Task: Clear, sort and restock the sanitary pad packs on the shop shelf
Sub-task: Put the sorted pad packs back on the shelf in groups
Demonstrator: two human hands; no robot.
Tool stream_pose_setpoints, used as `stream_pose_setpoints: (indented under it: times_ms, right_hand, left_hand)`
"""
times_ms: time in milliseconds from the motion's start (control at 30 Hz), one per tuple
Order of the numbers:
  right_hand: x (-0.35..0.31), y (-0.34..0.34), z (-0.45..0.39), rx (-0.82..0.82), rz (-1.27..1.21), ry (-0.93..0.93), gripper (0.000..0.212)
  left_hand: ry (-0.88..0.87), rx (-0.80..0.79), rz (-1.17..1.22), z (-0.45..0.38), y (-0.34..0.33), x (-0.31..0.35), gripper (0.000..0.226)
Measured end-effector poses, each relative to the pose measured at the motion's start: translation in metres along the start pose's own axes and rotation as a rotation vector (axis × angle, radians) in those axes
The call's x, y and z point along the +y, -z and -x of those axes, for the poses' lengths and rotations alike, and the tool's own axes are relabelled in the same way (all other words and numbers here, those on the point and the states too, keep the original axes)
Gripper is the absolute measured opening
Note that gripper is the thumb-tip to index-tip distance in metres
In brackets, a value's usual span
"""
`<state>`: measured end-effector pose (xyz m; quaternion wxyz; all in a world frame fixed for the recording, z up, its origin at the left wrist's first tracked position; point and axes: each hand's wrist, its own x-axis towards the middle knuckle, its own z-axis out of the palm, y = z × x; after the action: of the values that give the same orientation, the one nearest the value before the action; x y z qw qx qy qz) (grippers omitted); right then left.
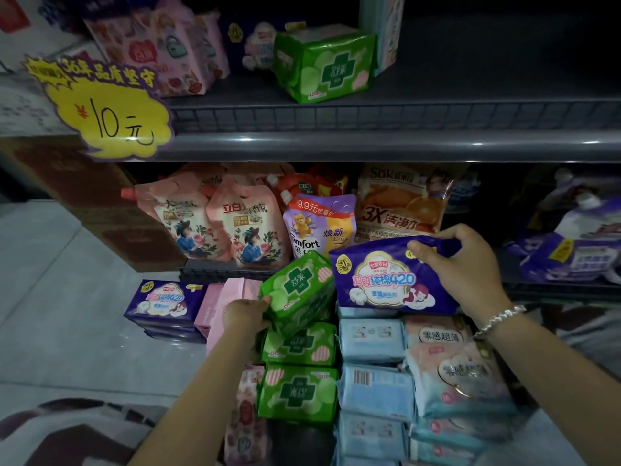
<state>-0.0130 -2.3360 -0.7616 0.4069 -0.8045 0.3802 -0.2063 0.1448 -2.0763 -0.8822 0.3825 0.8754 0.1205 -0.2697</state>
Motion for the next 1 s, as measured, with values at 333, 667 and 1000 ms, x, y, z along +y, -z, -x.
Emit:
stream_pose_setpoints:
  times_ms: [333, 667, 1000]
  right_hand:
    - [0.001, -0.002, -0.002, -0.001, -0.003, -0.003, 0.035]
    - [0.004, -0.012, -0.002, -0.014, 0.021, 0.01, 0.035]
    - [-0.002, -0.025, 0.0, -0.082, -0.293, -0.135, 0.031]
  left_hand:
    - [-0.164, 0.006, 0.242, -0.022, 0.048, 0.032, 0.019]
    - [-0.18, -0.17, 0.381, -0.047, 0.025, 0.026, 0.01]
    - [-0.446, 0.069, 0.239, 0.01, 0.015, 0.03, 0.03]
